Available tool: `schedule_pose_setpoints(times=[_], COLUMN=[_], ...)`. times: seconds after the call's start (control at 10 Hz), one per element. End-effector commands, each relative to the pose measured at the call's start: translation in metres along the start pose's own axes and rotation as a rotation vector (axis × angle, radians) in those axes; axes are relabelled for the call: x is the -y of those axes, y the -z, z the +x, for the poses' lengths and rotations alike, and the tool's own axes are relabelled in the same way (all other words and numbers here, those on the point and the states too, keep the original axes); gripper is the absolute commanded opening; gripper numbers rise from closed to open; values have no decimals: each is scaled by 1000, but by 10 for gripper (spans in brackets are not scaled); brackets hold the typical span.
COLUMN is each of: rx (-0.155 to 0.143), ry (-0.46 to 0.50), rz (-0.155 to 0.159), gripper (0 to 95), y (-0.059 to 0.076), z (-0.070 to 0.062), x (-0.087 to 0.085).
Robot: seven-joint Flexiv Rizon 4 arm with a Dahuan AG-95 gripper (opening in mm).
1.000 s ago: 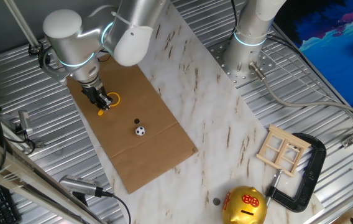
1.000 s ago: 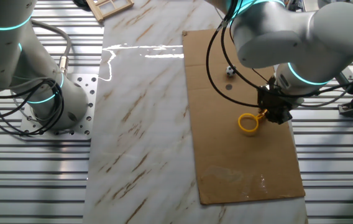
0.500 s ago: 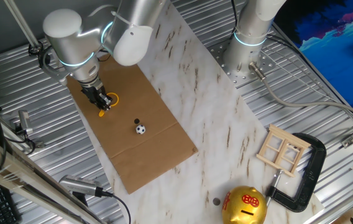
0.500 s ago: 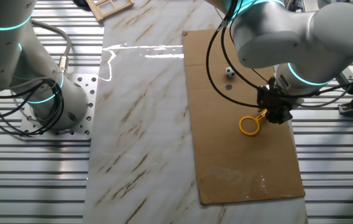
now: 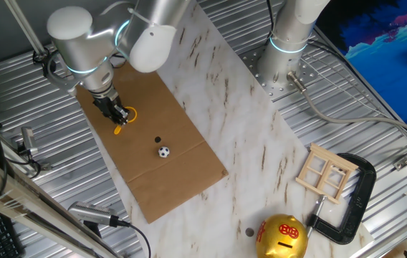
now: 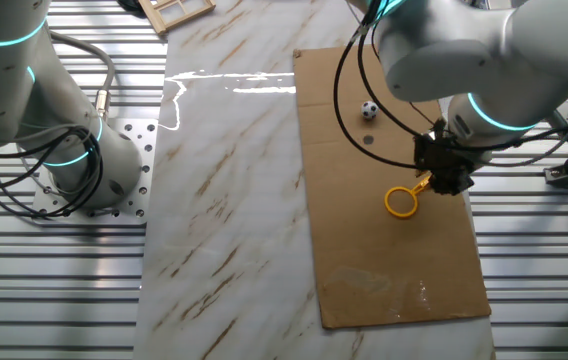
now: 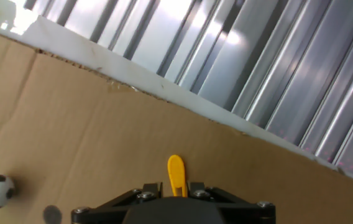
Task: Remove the bubble ring from the ball
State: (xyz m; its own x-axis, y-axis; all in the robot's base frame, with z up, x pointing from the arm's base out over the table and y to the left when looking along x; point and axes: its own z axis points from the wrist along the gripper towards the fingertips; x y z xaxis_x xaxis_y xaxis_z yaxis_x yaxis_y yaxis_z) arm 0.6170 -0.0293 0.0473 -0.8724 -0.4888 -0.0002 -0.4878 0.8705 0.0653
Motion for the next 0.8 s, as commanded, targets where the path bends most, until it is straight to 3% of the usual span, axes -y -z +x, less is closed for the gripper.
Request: schedule_pose_setpoints(times=[0.1,0.5,0.8], rx=[-16,-41,-54], ry=[-3,9,-34], rz=[-9,-23,-29], gripper=[0,0,0], y=[13,36,36], z=[-2,2,2], x=[-10,-41,-41])
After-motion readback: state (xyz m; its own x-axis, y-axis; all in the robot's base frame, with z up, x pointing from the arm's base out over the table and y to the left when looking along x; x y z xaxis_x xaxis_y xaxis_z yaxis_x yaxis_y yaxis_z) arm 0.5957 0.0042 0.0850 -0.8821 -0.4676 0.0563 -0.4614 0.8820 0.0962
